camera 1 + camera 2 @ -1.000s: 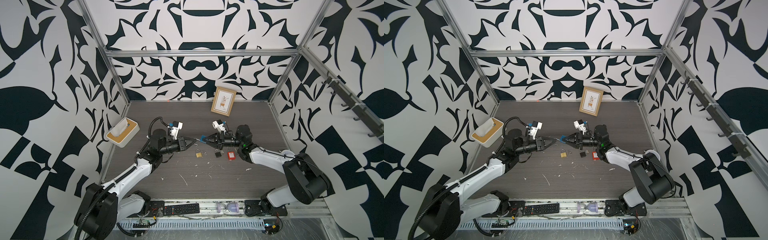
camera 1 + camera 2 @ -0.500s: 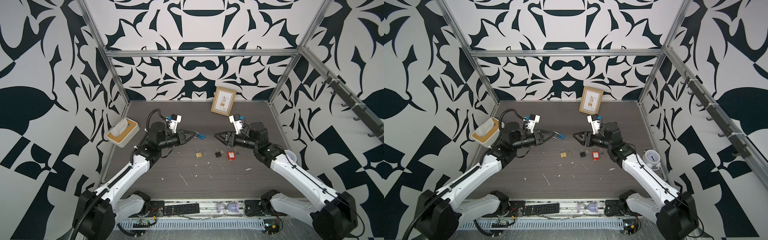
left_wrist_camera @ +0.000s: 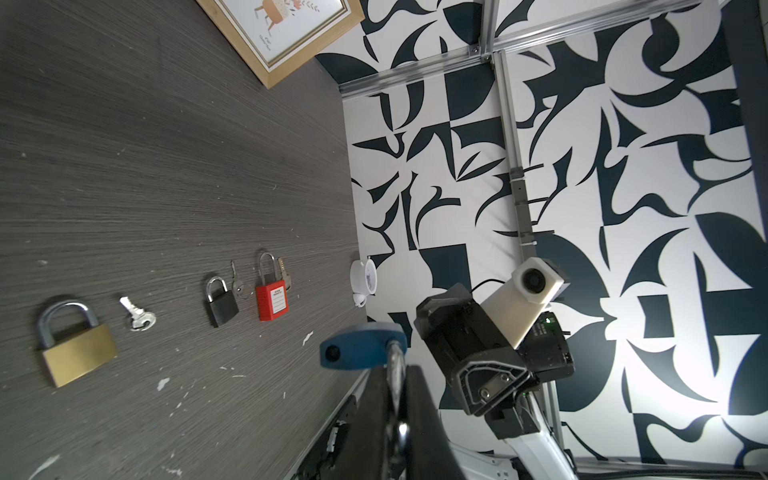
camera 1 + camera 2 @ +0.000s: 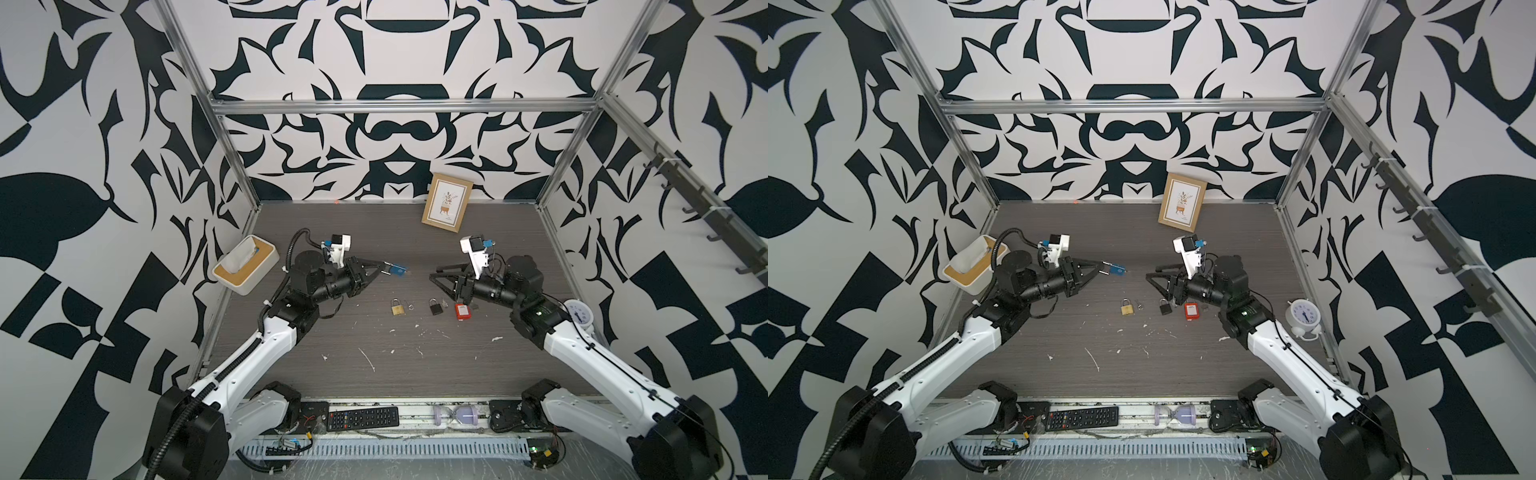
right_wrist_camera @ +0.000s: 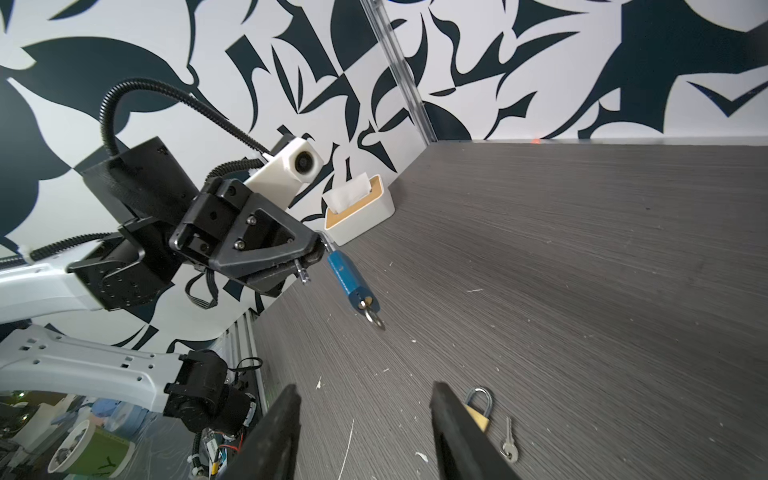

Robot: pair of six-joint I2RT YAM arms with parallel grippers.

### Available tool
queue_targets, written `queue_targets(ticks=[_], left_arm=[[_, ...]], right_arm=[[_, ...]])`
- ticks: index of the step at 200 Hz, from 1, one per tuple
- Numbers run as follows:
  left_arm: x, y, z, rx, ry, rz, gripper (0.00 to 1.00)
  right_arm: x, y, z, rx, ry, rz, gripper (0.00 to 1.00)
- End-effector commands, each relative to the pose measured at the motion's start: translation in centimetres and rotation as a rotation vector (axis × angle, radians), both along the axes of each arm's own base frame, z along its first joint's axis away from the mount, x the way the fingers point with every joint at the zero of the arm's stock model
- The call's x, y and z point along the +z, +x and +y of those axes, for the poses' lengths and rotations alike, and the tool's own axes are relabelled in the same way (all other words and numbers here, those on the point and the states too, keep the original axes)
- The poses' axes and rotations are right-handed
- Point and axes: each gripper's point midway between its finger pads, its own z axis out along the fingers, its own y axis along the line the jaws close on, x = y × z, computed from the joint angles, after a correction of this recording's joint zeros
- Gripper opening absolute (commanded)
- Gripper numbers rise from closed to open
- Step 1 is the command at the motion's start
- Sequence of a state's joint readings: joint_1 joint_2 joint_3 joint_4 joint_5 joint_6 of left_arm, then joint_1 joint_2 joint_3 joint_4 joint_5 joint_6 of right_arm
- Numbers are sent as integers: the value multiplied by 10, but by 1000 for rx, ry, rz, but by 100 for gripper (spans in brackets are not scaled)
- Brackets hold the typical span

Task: Lock with the key

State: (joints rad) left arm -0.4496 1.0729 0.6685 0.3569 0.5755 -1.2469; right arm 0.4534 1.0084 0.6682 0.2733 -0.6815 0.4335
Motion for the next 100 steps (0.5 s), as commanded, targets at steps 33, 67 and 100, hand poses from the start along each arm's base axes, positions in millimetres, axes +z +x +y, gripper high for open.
queue_targets(ticks=[33, 67, 100], left_arm=[[25, 1, -2, -10, -141, -10, 0], [26, 0, -3, -23, -149, -9, 0], [29, -2, -4, -34, -155, -13, 0]], right_arm=[[24, -7, 22, 66, 44, -181, 57], [30, -11, 36, 71, 57, -301, 57], [25, 1, 48, 53, 13, -316, 56]])
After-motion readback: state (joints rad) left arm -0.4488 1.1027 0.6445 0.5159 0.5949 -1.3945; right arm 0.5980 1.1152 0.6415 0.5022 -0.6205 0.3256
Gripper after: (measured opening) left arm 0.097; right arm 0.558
